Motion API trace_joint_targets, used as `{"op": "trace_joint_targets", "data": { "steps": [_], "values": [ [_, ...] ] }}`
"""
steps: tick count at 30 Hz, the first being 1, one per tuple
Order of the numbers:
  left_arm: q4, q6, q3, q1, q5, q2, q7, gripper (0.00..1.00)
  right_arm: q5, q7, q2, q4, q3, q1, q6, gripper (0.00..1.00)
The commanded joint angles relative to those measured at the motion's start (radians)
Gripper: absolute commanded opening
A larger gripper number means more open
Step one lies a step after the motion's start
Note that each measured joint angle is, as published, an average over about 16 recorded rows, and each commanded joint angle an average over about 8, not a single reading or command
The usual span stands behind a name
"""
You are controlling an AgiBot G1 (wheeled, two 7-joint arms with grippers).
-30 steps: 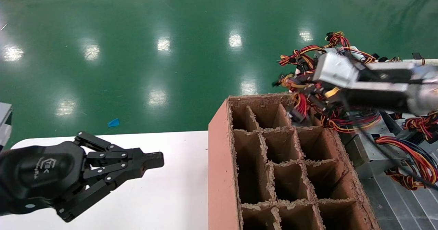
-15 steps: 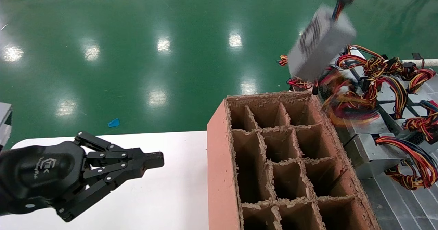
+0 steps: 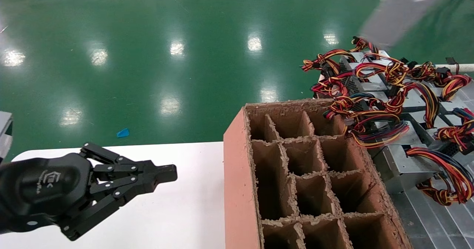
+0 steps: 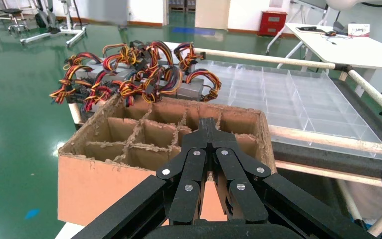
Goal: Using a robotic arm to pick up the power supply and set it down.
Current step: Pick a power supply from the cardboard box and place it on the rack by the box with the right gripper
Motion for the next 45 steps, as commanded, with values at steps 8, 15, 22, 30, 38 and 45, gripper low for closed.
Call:
{"op": "trace_joint_targets", "data": {
  "steps": [8,15,22,30,38,45],
  "values": [
    [0.000,0.000,0.000,0.000,0.000,0.000,0.000,0.00,-0.139,0.104,0.054,-0.048,-0.005,0.004,0.056,0.00],
    [0.000,0.000,0.000,0.000,0.000,0.000,0.000,0.00,-0.210,0.173,0.131,-0.071,-0.004,-0.008,0.038,0.00],
    [0.000,0.000,0.000,0.000,0.000,0.000,0.000,0.00,-0.245,0.229,0.227,-0.081,0.009,-0.048,0.016,0.00],
    [0.000,0.000,0.000,0.000,0.000,0.000,0.000,0.00,-0.224,0.245,0.340,-0.079,0.010,-0.118,-0.044,0.00],
    [0.000,0.000,0.000,0.000,0.000,0.000,0.000,0.00,-0.181,0.232,0.434,-0.076,-0.004,-0.212,-0.057,0.00],
    [0.000,0.000,0.000,0.000,0.000,0.000,0.000,0.00,-0.131,0.229,0.474,-0.068,-0.031,-0.289,-0.025,0.00]
  ]
}}
